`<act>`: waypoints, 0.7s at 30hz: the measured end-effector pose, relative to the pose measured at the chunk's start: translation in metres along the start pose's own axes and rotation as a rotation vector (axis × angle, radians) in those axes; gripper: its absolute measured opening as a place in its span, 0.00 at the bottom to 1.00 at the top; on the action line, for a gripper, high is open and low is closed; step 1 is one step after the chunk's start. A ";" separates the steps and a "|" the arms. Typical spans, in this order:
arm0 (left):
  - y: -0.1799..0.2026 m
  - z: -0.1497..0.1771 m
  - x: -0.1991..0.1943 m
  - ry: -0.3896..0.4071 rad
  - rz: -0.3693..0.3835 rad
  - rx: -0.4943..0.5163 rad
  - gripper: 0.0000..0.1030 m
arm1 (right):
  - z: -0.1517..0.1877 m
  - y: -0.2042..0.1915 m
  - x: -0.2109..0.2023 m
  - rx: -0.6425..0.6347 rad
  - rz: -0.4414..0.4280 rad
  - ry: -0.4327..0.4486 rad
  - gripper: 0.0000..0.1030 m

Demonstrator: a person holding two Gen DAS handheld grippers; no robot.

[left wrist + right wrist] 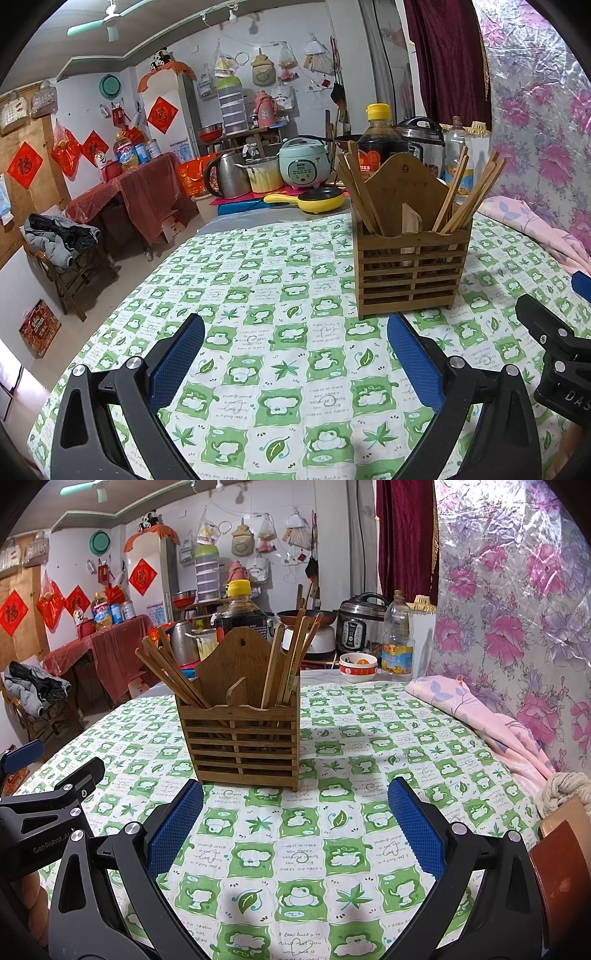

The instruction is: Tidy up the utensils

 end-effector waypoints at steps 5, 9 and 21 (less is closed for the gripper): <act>0.000 -0.001 0.000 -0.001 -0.001 0.001 0.94 | 0.000 0.000 0.000 0.000 0.000 0.000 0.94; 0.000 -0.001 0.000 -0.001 -0.002 0.000 0.94 | 0.000 0.000 0.000 -0.001 0.000 -0.001 0.94; 0.000 -0.001 0.000 -0.004 -0.003 0.001 0.94 | 0.000 0.000 0.000 -0.001 0.000 -0.001 0.94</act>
Point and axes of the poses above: each gripper's, at about its wrist camera, not at the fingertips, and x roughly the way its jaws point, y to its right, z to its underside, the point moved 5 cm from there along x, roughly the way its jaws point, and after that the axes turned 4 degrees about z, right-handed, at the moved point
